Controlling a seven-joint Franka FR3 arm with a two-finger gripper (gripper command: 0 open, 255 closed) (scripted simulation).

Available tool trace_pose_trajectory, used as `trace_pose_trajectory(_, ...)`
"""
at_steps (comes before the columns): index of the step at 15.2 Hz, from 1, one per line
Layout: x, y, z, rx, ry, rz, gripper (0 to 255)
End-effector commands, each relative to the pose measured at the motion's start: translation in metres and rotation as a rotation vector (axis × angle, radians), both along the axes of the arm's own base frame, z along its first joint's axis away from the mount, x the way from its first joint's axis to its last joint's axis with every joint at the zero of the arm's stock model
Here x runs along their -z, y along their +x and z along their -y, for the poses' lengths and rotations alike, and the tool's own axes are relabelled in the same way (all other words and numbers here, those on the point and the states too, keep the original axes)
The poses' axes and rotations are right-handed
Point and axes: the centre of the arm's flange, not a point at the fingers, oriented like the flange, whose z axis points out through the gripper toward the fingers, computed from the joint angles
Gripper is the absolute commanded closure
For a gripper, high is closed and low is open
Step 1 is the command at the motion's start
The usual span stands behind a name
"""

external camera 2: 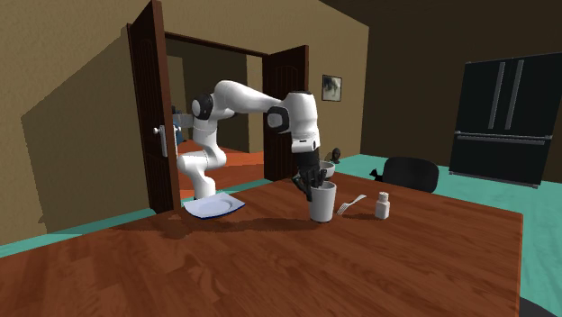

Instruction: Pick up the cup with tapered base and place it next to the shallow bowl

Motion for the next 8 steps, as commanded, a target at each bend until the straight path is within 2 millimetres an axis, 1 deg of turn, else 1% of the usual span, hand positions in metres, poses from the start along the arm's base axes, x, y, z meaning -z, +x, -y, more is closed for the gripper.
trace_pose_trajectory(1, -0.009, -0.001, -0.001, 0.0, 0.0, 0.0, 255)
trace_pose_trajectory(8, -0.046, -0.001, -0.001, 0.0, 0.0, 0.0, 255)
